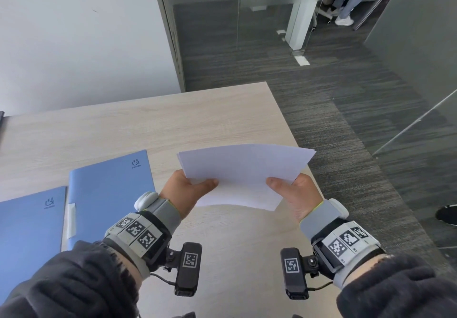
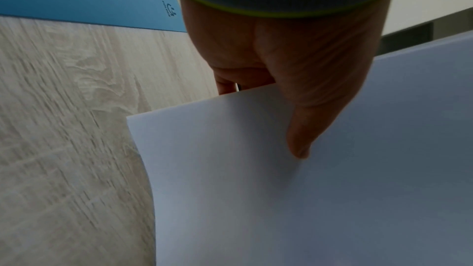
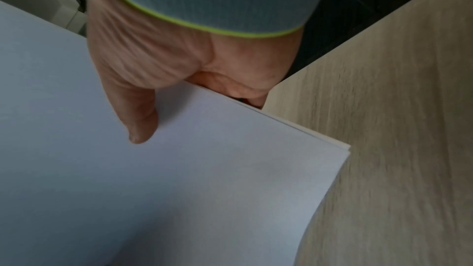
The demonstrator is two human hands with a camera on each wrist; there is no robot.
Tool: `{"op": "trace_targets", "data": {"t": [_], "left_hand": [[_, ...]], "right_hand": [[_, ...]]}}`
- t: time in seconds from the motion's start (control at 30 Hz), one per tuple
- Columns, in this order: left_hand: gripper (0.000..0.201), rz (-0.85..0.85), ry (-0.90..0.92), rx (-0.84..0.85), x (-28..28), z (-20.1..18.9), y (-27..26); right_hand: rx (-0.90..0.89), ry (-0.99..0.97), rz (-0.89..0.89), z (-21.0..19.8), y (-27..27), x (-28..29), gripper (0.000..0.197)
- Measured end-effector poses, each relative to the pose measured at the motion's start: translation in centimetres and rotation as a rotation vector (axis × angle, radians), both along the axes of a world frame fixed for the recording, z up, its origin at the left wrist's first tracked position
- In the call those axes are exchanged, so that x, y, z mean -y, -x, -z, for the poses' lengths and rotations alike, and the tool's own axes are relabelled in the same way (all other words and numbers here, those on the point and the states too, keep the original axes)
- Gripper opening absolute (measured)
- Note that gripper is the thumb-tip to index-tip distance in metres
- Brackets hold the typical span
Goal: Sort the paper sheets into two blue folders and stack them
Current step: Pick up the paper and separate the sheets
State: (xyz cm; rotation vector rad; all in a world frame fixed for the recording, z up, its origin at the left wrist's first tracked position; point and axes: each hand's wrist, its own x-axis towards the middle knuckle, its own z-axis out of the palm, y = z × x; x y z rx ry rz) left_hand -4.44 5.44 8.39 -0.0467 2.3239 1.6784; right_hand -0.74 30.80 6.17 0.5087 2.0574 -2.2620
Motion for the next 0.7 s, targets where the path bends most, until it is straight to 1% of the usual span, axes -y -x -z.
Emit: {"op": "trace_targets", "data": {"t": [0.13,0.23,0.33,0.43,0.47,0.5,0.6,0.7], "left_hand": [[0.024,0.04,0.004,0.029,0.1,-0.4,-0.1],[0.023,0.045,0.002,0.032,0.2,-0.6,-0.1],[0.022,0.039,0.008,0.024,0.2,-0.7,-0.2],[0.022,0.038,0.02,0.021,0.3,-0.8,-0.4],[0.022,0.039,0.021,0.022,0.4,-0.7,-0.4],[0.022,0.04,0.023,0.021,0.4,-0.7,-0.4],[0.022,0.049,0.025,0.016,0.5,-0.7,-0.5],[0.023,0.047,0.014,0.017,0.4,-0.8,-0.6]], "right_hand": [[-0.024,-0.026,-0.019,-0.8,-0.1,-0.2,0.028],[-0.11,0.009,0.011,-2.5,0.1,-0.3,0.036],[-0.234,0.068,0.046,-4.5,0.4,-0.3,0.04],[-0.29,0.057,0.072,-5.9,0.9,-0.1,0.05],[-0.297,0.048,0.082,-6.1,1.1,0.0,0.05],[-0.296,0.046,0.1,-6.5,1.3,0.1,0.045],[-0.285,0.072,0.143,-7.2,1.5,0.4,0.026],[-0.284,0.049,0.146,-7.4,1.6,0.5,0.022]]}}
